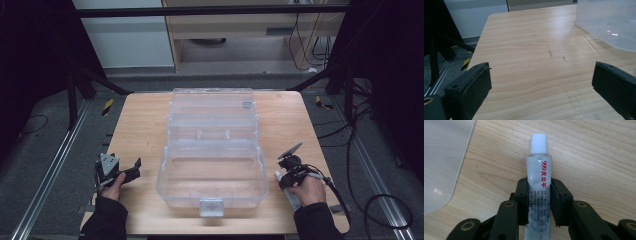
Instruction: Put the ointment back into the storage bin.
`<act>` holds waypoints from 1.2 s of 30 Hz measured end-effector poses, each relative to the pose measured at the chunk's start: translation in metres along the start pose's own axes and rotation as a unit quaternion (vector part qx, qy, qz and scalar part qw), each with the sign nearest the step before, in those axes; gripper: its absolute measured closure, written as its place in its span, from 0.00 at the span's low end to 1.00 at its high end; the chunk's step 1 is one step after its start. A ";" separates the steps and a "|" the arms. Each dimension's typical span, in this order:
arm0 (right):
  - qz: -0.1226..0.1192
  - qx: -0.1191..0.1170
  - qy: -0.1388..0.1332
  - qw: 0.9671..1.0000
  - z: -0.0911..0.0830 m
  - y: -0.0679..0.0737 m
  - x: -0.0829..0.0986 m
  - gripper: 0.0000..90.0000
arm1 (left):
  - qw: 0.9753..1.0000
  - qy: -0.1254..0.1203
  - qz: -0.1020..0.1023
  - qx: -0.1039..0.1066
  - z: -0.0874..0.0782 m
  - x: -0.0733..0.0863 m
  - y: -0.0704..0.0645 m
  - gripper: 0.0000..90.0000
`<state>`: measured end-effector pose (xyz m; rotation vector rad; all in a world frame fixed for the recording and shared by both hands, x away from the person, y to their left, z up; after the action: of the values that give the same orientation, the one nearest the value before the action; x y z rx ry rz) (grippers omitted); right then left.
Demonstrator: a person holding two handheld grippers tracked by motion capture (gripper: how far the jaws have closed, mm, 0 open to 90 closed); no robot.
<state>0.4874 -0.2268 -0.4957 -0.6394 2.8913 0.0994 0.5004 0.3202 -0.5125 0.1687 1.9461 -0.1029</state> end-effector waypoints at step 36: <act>-0.065 -0.041 -0.339 0.938 -0.102 -0.007 -0.008 0.78 | 1.000 0.001 0.001 0.000 0.000 0.000 0.000 0.02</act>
<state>0.4815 -0.2404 -0.3942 -0.6478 2.1830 0.3489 0.5001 0.3203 -0.5125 0.1699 1.9475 -0.1008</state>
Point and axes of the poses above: each handheld gripper's, and its own axes: z roughly forward along the jaws, x roughly out of its underside, y roughly to its left, the point moved 3 cm from there along z, roughly forward along the jaws, and after that the axes turned 4 degrees about -z, right-handed, at the moved point
